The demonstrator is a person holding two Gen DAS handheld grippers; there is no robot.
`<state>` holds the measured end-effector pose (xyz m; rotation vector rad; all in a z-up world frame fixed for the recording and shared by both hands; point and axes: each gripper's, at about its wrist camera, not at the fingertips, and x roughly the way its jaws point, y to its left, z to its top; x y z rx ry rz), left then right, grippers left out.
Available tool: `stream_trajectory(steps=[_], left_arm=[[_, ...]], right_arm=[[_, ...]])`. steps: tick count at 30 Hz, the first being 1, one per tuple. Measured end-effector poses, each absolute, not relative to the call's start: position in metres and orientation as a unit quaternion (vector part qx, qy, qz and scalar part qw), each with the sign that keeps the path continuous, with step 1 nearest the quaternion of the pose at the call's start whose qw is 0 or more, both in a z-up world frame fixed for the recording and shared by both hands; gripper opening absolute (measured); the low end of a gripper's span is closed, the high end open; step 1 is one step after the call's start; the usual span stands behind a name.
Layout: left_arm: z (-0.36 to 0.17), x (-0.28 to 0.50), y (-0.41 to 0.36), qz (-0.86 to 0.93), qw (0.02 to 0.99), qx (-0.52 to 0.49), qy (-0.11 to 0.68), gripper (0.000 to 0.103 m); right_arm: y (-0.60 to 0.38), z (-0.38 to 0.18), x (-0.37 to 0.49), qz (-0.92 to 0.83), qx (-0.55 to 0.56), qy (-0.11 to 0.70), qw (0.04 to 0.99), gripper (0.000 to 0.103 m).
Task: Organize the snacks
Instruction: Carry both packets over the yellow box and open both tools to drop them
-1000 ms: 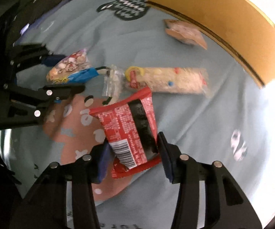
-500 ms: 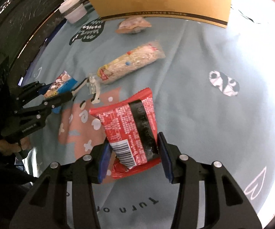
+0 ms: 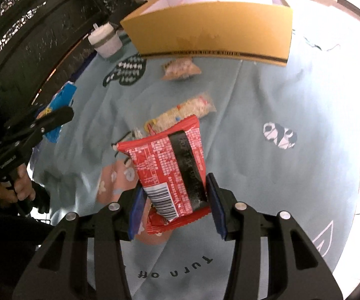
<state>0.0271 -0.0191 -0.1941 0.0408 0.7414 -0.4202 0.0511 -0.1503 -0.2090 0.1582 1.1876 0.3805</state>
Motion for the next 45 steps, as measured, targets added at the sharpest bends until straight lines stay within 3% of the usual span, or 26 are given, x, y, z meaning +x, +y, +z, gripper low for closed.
stream_trajectory(steps=[12,27,45], left_arm=[[-0.142,0.031,-0.014,-0.196,0.930,0.012,0.311,0.038],[-0.029,0.102,-0.050,-0.146,0.954,0.031,0.261,0.039],[0.003,0.196,-0.064,-0.123,0.954,0.017,0.271,0.039]], right_arm=[[-0.147,-0.133,0.056,0.185,0.073,0.479,0.855,0.047],[-0.168,-0.007,0.092,0.134,0.060,0.364,0.920,0.047],[-0.180,0.032,0.178,0.100,0.050,0.353,0.929,0.047]])
